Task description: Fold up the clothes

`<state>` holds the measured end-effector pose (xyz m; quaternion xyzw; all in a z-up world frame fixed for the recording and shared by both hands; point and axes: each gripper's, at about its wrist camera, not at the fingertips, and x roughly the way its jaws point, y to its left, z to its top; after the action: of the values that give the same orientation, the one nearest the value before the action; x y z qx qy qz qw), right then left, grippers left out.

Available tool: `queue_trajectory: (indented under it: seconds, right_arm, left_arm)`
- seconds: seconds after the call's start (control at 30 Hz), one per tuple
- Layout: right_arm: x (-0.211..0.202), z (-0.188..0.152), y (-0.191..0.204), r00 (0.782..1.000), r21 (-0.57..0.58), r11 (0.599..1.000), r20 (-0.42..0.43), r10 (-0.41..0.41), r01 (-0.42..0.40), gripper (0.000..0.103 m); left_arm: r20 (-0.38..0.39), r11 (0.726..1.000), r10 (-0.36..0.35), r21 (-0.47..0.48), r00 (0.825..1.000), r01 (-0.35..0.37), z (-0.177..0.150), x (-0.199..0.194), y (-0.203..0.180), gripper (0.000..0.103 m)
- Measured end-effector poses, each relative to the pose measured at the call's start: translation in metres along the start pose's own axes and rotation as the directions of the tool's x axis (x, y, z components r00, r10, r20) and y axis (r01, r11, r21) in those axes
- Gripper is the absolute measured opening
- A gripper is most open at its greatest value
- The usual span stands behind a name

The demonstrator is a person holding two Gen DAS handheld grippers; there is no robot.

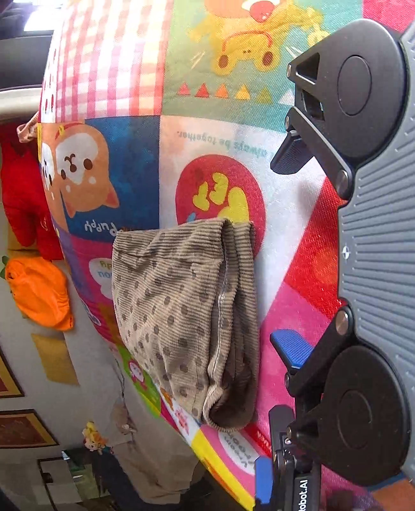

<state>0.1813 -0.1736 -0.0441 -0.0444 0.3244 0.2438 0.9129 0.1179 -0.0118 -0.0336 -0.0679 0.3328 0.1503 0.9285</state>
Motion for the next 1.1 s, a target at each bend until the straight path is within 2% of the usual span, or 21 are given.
queue_trajectory:
  seconds: [0.07, 0.43, 1.1]
  right_arm:
    - [0.002, 0.000, 0.000, 1.000, -0.007, 1.000, -0.004, -0.009, 0.009, 0.103]
    - [0.015, 0.001, -0.001, 0.998, -0.044, 0.997, -0.026, -0.058, 0.057, 0.103]
    - [0.014, 0.001, -0.002, 0.998, -0.053, 0.997, -0.028, -0.049, 0.048, 0.103]
  left_arm:
    - [0.003, 0.999, 0.051, 0.013, 0.999, -0.051, -0.002, 0.007, -0.004, 0.103]
    - [0.004, 0.998, 0.055, 0.006, 0.998, -0.055, -0.003, 0.005, -0.002, 0.103]
    - [0.002, 0.999, 0.051, 0.003, 0.999, -0.051, -0.004, 0.006, -0.002, 0.103]
